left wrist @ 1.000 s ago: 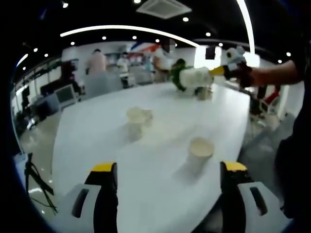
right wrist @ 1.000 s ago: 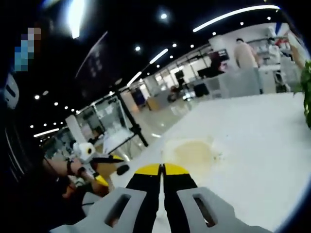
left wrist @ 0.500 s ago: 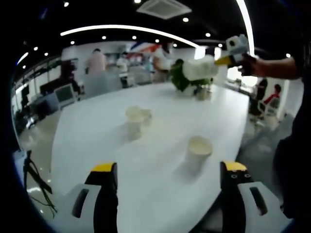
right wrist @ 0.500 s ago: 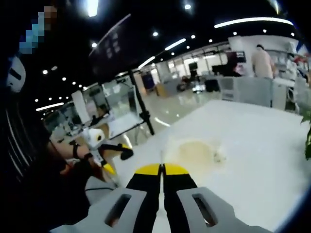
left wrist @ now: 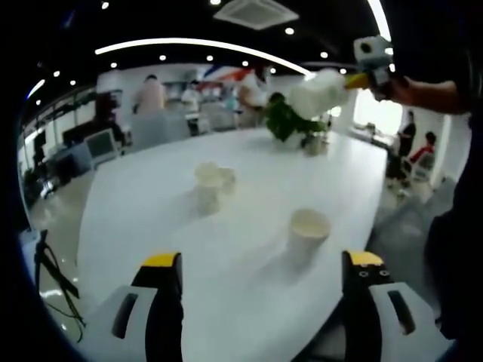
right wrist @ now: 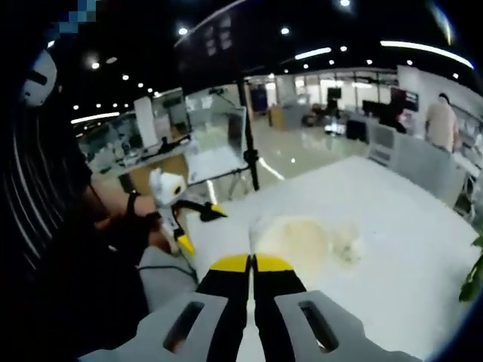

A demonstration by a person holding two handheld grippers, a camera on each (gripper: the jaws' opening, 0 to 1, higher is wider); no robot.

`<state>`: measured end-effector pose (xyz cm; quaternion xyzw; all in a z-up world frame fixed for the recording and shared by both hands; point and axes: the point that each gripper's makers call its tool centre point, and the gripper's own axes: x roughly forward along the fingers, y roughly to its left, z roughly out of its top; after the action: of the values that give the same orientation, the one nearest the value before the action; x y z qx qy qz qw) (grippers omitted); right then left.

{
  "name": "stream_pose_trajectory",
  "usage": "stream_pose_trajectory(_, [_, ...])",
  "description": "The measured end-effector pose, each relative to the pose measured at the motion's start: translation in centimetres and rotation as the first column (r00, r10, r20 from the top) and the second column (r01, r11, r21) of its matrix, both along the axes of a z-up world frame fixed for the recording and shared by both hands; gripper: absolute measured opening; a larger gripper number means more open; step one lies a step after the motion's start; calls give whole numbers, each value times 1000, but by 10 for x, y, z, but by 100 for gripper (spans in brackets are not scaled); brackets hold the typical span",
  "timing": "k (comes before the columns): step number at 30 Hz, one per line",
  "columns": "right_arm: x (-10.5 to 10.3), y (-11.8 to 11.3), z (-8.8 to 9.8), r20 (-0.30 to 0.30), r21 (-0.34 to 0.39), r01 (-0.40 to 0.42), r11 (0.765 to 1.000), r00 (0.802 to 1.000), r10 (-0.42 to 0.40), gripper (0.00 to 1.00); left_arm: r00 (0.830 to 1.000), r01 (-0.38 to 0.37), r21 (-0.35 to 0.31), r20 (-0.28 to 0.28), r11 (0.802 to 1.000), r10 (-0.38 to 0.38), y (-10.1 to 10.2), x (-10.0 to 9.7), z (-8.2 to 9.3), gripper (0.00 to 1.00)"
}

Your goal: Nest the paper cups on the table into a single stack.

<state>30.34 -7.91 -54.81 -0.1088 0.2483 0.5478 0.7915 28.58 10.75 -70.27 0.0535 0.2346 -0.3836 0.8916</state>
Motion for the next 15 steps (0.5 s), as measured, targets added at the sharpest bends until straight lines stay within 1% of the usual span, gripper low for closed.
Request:
stream_pose_trajectory(4, [-5,2,-5,18,-66,-37,997,999,38,0,1000,-2,1,-4,1000,2,1,-1,-2,87])
stream_pose_trajectory(7, [-10,5,-10,11,-109,-65,992,998,67,0,1000,-5,-3,-7,1000,5,1,-1,-3,86])
stream_pose_trajectory(9, [-15,7,-19,7,-171,-111,979,994,114,0,1000,-5,-4,-11,1000,5,2,-2,-5,86])
stream_pose_trajectory(11, [-16,9,-24,13,-212,-130,969,991,136,0,1000,-4,2,-13,1000,4,3,-2,-6,86])
stream_pose_trajectory(12, [-18,11,-29,12,-244,-150,958,987,157,0,1000,-4,2,-13,1000,4,3,-3,-7,86])
stream_pose_trajectory(13, [-19,13,-31,23,-259,-165,952,984,177,0,1000,-4,1,-16,1000,4,3,-3,-7,86])
stream_pose_trajectory(15, [-21,16,-38,43,-326,-200,924,973,226,0,1000,-10,-5,-19,1000,10,4,-3,-8,86])
